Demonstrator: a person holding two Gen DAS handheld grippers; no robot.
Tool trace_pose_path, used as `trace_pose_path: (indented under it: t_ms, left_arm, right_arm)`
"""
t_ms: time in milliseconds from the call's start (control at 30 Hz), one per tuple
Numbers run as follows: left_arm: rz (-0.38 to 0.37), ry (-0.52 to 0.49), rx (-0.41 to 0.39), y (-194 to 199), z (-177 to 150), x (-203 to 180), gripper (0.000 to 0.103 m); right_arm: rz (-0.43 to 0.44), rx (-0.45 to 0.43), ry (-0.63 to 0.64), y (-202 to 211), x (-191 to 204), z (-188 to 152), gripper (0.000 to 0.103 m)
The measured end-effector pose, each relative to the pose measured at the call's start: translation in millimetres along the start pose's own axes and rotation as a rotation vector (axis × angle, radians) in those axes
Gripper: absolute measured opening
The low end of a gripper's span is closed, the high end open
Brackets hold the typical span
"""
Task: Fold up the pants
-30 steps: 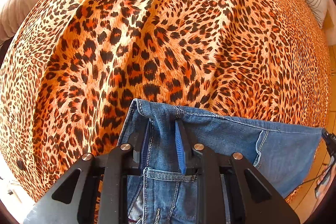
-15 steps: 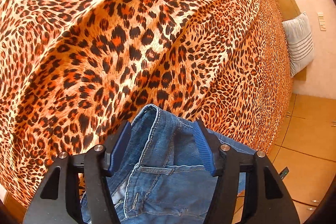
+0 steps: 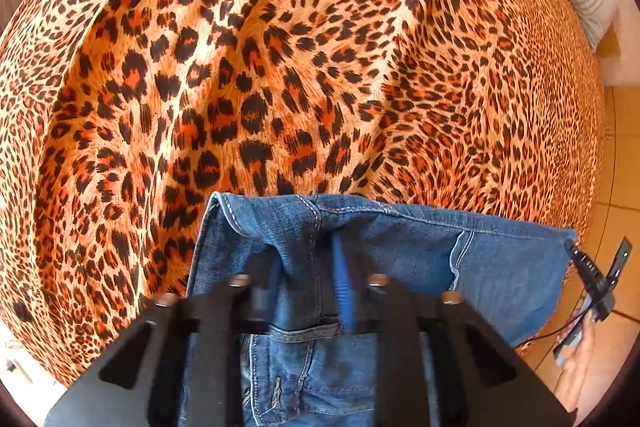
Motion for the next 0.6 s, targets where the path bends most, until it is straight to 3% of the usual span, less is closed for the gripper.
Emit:
trace_pose_path:
  t_ms: [100, 400, 600]
  left_arm:
    - [0.017, -0.035, -0.047, 7.5, -3.6, -9.1, 0.006]
    - [0.04, -0.162, -0.248, 59.3, -19.6, -45.7, 0.006]
    - [0.054, -0.237, -0.374, 104.7, -46.5, -39.1, 0.006]
  right_arm:
    - [0.002, -0.054, 0.004, 14.8, 3.4, -1.2, 0.007]
    - [0.146, -0.224, -0.108, 84.6, -12.8, -20.1, 0.007]
    - [0.211, -0.311, -0.165, 139.2, -26.1, -56.6, 0.007]
Point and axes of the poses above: each gripper's, at about its wrist camera, not at the fingertips, and y roughly against the way its jaws point, x to its left, z to its top, the point moved 10 cm from there along -y, roughly the way its jaws point, and after that the axes turned 3 degrees about -z, right-handed, at the moved point
